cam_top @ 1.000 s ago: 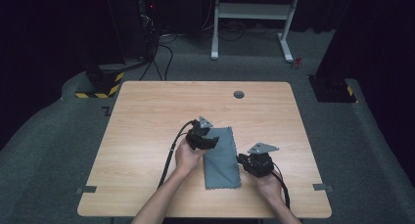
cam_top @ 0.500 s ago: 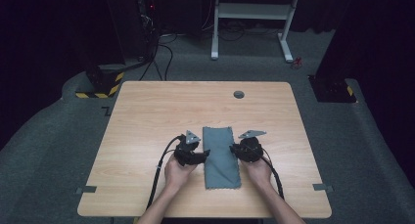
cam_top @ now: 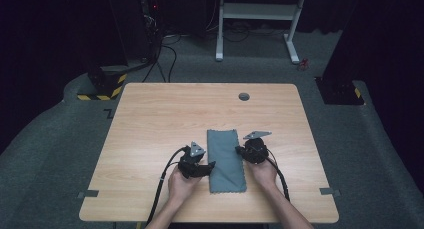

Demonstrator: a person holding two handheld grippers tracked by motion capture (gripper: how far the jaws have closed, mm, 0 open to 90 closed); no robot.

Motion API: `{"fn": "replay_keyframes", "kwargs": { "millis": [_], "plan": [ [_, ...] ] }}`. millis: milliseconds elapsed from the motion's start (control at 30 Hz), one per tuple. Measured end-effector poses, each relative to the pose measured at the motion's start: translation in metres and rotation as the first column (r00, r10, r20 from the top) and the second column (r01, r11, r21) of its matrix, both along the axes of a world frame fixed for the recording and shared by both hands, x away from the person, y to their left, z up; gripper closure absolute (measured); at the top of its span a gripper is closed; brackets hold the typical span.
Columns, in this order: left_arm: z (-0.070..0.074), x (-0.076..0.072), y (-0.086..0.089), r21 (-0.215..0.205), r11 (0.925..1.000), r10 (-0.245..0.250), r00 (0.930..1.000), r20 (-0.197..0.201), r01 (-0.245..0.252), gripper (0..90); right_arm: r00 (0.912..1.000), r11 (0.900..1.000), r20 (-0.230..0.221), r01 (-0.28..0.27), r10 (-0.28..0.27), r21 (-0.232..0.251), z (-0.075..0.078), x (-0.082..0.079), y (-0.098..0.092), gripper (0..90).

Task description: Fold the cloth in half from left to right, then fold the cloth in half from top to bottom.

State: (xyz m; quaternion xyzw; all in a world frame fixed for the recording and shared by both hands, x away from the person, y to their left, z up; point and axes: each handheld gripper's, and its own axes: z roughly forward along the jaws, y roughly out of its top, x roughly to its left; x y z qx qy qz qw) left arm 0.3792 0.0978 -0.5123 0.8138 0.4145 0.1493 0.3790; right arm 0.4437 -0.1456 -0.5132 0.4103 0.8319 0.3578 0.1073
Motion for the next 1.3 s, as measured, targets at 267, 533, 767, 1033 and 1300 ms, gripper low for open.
{"fn": "replay_keyframes", "kwargs": {
  "millis": [267,533,767,1033,1300],
  "plan": [
    [-0.005,-0.006,0.0,0.015,0.9999,0.001,1.0,-0.003,-0.001,41.8,0.9996,0.998,0.026,0.016,-0.015,-0.056,0.001,0.005,0.0,90.0],
    [-0.006,-0.015,-0.002,0.028,0.9995,-0.013,0.9999,-0.01,0.013,42.1,0.9987,0.998,0.051,-0.003,0.006,-0.056,0.003,-0.008,0.0,78.8],
    [0.0,-0.036,-0.017,0.027,0.995,-0.097,0.9952,0.013,0.096,40.9,0.9962,0.998,0.074,-0.043,0.046,-0.038,0.0,-0.044,-0.012,75.5],
    [-0.008,-0.053,-0.012,0.072,0.9925,-0.101,0.9945,0.027,0.099,43.6,0.9933,0.997,0.088,-0.075,0.075,-0.008,-0.008,-0.095,-0.025,64.5],
    [-0.01,-0.065,-0.003,0.059,0.9936,-0.098,0.9944,0.039,0.096,46.2,0.9873,0.995,0.13,-0.087,0.092,-0.038,-0.01,-0.123,-0.023,61.8]
  ]
}}
